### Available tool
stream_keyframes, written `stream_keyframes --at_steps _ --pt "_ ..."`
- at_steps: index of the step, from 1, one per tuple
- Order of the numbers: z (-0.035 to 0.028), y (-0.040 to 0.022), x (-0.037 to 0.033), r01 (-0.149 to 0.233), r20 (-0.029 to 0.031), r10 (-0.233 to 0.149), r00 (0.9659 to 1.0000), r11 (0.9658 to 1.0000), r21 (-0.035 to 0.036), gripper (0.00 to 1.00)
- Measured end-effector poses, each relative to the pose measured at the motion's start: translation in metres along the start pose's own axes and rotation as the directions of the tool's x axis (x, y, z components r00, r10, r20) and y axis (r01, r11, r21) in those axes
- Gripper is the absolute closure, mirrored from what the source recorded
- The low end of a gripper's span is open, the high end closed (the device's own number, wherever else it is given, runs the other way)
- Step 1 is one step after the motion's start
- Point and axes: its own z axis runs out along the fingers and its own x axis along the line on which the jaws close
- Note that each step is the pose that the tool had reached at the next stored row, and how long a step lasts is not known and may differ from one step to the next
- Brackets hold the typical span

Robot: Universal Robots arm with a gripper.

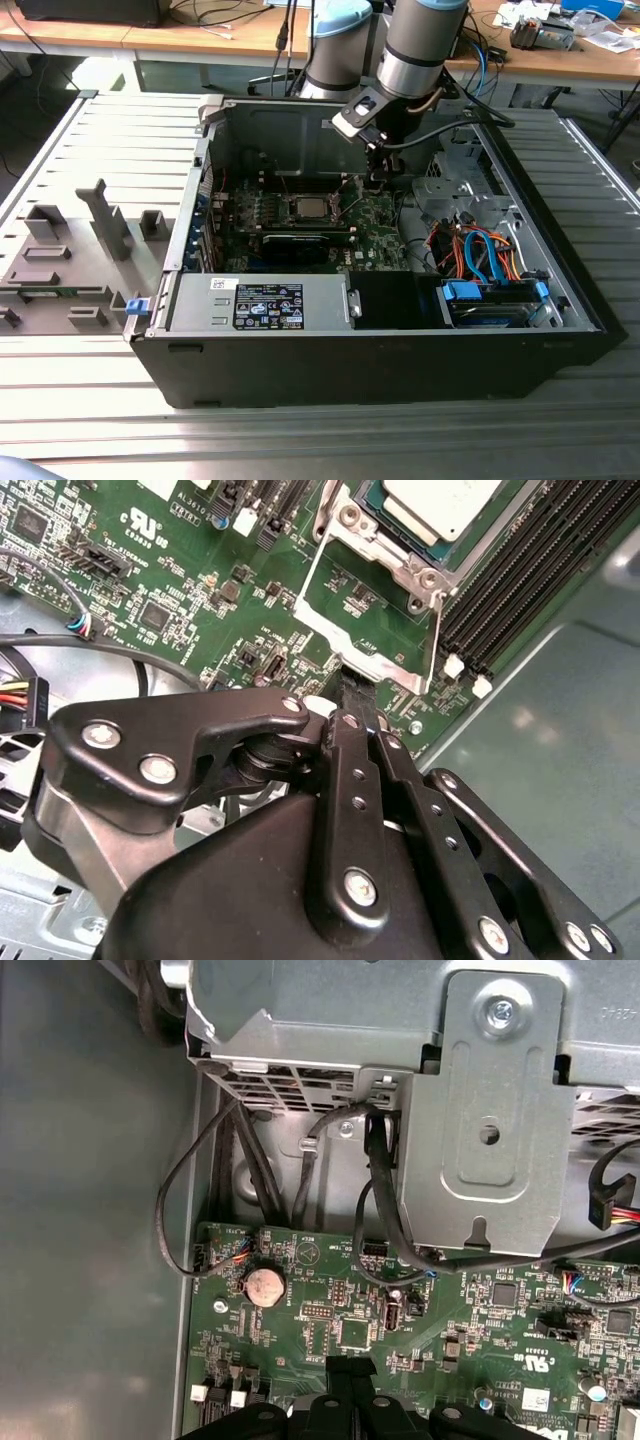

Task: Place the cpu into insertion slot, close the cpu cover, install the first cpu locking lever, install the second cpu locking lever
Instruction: 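Close the cpu cover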

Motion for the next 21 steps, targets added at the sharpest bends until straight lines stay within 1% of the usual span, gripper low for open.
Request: stream_keyframes --at_steps 5,6,10,21 --pt "0.0001 -0.0010 0.0001 0.000 0.0000 0.000 1.0000 1.0000 0.0000 0.89" --pt "0.0004 -0.0025 0.0002 0.000 0.0001 0.000 1.0000 1.0000 0.0001 0.89" --pt "0.0009 -0.0029 0.0002 0.000 0.0000 0.000 1.0000 1.0000 0.0000 0.89" --pt "0.0013 -0.0078 0.0007 0.000 0.0000 0.000 1.0000 1.0000 0.0000 0.89"
